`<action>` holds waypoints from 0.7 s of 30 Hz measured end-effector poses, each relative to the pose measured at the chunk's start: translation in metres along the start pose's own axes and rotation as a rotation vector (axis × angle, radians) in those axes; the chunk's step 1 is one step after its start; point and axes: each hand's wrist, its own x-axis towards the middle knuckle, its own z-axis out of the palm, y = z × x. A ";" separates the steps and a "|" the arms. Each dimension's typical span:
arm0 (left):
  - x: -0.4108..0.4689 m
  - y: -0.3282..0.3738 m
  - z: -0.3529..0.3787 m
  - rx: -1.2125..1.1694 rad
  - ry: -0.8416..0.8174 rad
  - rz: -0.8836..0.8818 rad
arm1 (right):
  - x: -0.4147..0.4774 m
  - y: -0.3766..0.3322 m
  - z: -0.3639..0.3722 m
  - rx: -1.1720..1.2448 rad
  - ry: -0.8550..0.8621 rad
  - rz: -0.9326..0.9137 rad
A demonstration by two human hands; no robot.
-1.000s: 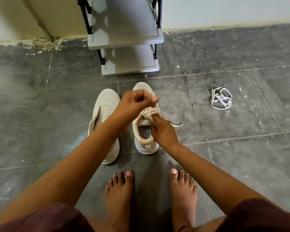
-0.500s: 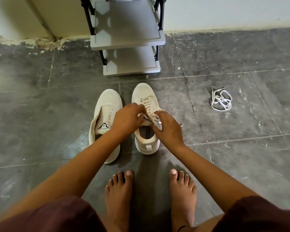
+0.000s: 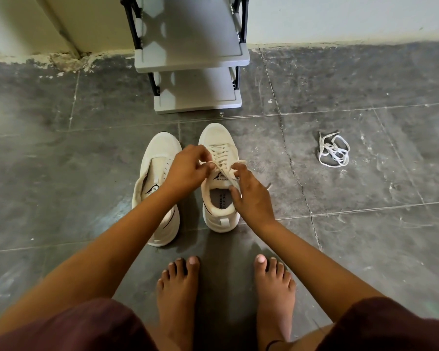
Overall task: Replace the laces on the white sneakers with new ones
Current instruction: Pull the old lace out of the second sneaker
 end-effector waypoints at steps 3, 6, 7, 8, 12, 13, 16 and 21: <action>-0.006 0.000 0.002 -0.145 0.056 -0.096 | 0.001 -0.001 0.001 -0.037 -0.002 -0.034; -0.008 -0.004 0.001 0.076 0.016 -0.031 | 0.003 0.000 -0.001 -0.075 -0.044 -0.029; -0.009 -0.006 0.000 0.135 -0.018 -0.019 | 0.004 -0.001 -0.002 -0.082 -0.052 -0.024; -0.012 -0.009 0.001 0.181 -0.049 -0.016 | 0.006 -0.002 -0.003 -0.088 -0.050 -0.020; -0.019 -0.017 0.006 0.240 -0.056 -0.013 | 0.009 -0.005 -0.006 -0.218 -0.024 -0.131; -0.019 -0.018 0.006 0.235 -0.047 -0.014 | 0.010 -0.007 -0.007 -0.245 -0.025 -0.161; -0.018 -0.019 0.006 0.247 -0.029 -0.016 | 0.017 -0.011 -0.012 -0.326 0.028 -0.251; -0.016 -0.019 0.009 0.272 -0.041 -0.006 | 0.025 -0.015 -0.012 -0.353 0.010 -0.296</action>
